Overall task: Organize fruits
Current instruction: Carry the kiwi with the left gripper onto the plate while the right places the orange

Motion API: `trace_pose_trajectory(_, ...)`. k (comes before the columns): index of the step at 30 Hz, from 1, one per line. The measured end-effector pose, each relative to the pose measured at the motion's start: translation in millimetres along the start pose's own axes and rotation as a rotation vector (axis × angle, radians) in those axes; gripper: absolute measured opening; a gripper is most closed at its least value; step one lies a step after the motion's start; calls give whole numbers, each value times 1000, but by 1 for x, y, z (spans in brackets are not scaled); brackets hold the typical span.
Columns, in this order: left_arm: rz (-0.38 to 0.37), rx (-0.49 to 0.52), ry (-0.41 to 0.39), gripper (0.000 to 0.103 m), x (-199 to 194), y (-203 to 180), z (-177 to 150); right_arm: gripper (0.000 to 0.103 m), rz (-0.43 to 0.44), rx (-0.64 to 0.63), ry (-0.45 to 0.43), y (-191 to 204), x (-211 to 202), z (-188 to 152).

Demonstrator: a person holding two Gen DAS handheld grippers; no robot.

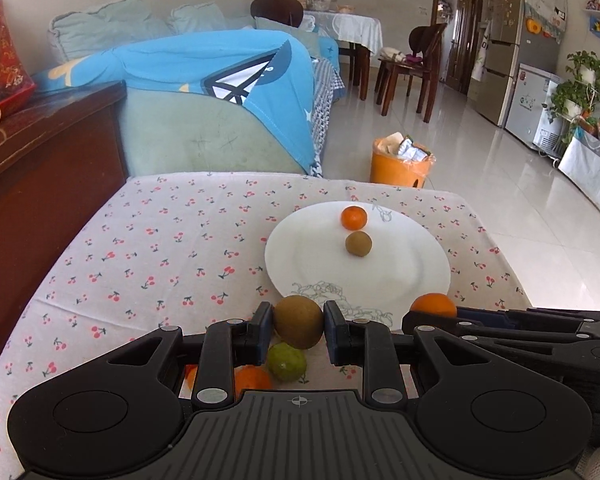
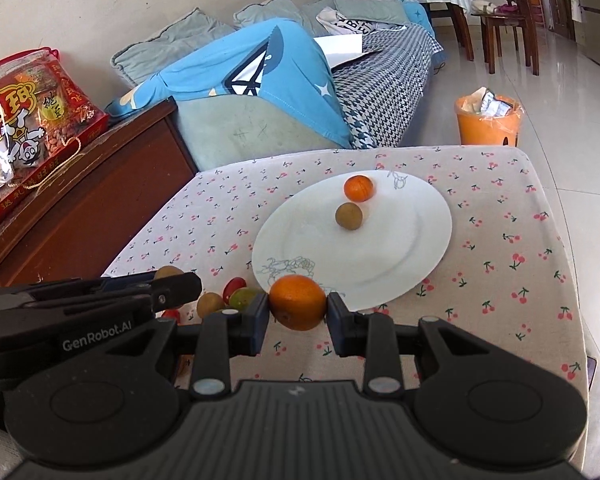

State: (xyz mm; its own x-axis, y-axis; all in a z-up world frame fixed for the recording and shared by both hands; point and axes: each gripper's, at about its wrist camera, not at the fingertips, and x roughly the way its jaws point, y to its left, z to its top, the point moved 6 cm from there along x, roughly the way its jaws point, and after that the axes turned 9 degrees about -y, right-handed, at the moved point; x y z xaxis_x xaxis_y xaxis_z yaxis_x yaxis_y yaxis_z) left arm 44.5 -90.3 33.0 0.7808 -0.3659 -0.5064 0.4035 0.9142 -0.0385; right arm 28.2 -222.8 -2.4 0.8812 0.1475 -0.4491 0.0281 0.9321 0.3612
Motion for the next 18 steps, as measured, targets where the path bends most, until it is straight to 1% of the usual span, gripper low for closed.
trace_pose_trajectory(2, 3, 25, -2, 25, 7, 0, 3, 31, -4, 19, -12, -4, 2, 4)
trace_pose_trajectory(4, 5, 26, -6, 25, 12, 2, 4, 31, -13, 35, -34, -10, 2, 6)
trace_pose_trajectory(7, -10, -30, -5, 25, 21, 7, 3, 31, -27, 83, -44, -20, 5, 3)
trace_pose_trajectory(10, -21, -62, 0, 25, 30, 9, 1, 31, -41, 130, -41, -30, 11, 1)
trace_pose_trajectory(18, -55, -109, 13, 25, 58, 6, -4, 31, -50, 137, -44, -35, 21, -1)
